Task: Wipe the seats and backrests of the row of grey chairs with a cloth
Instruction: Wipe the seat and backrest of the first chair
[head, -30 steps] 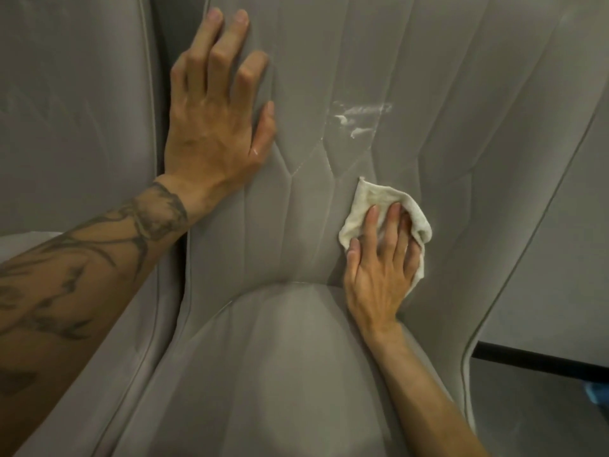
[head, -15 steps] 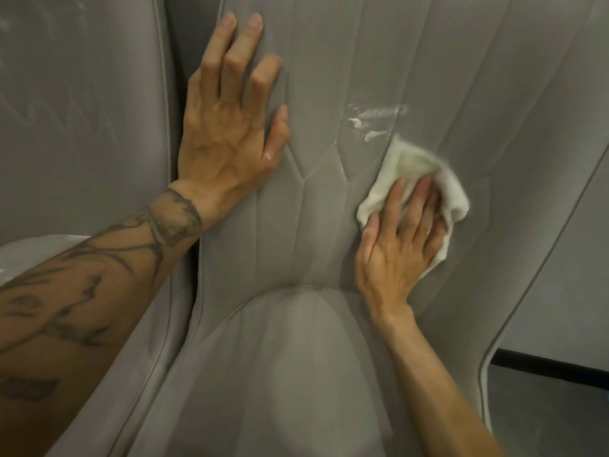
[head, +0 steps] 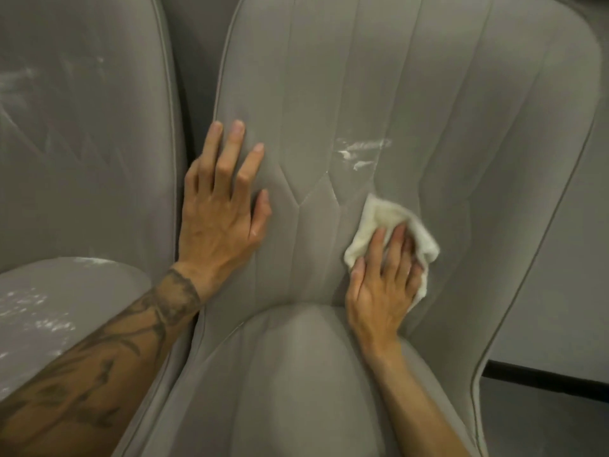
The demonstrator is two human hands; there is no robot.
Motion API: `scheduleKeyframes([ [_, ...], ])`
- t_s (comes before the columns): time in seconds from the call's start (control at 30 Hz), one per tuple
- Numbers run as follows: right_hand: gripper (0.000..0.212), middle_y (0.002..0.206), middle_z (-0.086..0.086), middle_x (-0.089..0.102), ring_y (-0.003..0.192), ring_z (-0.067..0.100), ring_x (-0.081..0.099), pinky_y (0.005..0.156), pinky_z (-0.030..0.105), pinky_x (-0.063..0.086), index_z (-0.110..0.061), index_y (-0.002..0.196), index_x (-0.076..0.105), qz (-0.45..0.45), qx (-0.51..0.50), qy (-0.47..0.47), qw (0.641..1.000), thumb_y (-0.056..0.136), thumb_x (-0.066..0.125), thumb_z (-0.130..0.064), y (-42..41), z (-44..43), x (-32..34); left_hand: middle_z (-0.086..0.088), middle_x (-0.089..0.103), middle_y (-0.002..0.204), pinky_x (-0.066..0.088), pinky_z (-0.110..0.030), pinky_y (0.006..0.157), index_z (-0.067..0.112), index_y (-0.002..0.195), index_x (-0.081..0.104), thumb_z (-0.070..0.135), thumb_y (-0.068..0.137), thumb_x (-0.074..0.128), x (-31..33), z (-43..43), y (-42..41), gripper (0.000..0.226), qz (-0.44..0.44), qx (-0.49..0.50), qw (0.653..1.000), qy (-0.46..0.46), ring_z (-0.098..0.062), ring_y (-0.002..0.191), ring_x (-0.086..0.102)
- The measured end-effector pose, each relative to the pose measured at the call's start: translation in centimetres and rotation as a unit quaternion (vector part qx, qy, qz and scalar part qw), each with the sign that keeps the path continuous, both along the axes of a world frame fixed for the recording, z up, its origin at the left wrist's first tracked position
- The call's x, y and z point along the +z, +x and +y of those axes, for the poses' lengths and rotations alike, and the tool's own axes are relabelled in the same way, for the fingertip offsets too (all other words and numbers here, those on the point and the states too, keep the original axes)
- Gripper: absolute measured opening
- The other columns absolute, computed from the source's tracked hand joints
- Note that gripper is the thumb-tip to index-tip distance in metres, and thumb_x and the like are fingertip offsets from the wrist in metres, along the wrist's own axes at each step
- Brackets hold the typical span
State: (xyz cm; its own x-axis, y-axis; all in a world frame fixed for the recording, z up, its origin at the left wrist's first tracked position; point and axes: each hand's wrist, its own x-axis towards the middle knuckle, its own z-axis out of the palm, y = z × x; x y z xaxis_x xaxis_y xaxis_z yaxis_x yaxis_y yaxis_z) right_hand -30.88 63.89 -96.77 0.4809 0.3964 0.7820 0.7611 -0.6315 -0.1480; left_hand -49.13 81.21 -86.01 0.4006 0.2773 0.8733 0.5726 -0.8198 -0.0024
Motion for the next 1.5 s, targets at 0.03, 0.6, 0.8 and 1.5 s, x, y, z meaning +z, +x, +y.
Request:
scheduleKeyframes([
  [0.03,0.065,0.173,0.011,0.007,0.161,0.021,0.001,0.126,0.047,0.015,-0.017,0.165,0.014,0.003,0.01,-0.021,1.0,0.107,0.04,-0.031,-0.6,-0.8,-1.3,-0.016,0.026,0.171,0.036,-0.053,0.12,0.012,0.156,0.035,0.026,0.105,0.051,-0.1,0.0,0.0,0.055,-0.003,-0.002,1.0,0.0,-0.039,0.161,0.019],
  [0.6,0.063,0.174,0.008,0.002,0.161,0.022,0.003,0.129,0.042,0.002,-0.018,0.166,0.008,-0.012,0.016,0.014,1.0,0.109,0.03,-0.033,1.7,1.3,2.6,-0.016,0.028,0.171,0.038,-0.048,0.119,0.011,0.158,0.037,0.024,0.105,0.051,-1.2,-0.4,-0.5,0.056,-0.01,-0.009,1.0,-0.017,-0.036,0.162,0.017],
  [0.8,0.061,0.173,0.008,0.009,0.161,0.022,0.008,0.13,0.042,0.007,-0.018,0.166,0.013,-0.003,-0.016,0.053,0.998,0.109,0.03,-0.034,1.0,2.2,1.7,-0.016,0.028,0.171,0.034,-0.045,0.122,0.011,0.158,0.038,0.024,0.105,0.049,-1.3,-0.3,-0.5,0.055,-0.006,-0.01,1.0,-0.013,-0.036,0.163,0.016],
  [1.5,0.059,0.173,0.006,0.004,0.161,0.021,0.006,0.129,0.041,0.004,-0.02,0.166,0.009,-0.017,0.021,0.044,0.999,0.11,0.022,-0.035,2.1,1.7,3.0,-0.02,0.03,0.169,0.037,-0.044,0.117,0.009,0.155,0.039,0.02,0.103,0.054,-1.0,-1.2,-0.6,0.055,-0.002,0.001,1.0,-0.022,-0.04,0.16,0.022],
])
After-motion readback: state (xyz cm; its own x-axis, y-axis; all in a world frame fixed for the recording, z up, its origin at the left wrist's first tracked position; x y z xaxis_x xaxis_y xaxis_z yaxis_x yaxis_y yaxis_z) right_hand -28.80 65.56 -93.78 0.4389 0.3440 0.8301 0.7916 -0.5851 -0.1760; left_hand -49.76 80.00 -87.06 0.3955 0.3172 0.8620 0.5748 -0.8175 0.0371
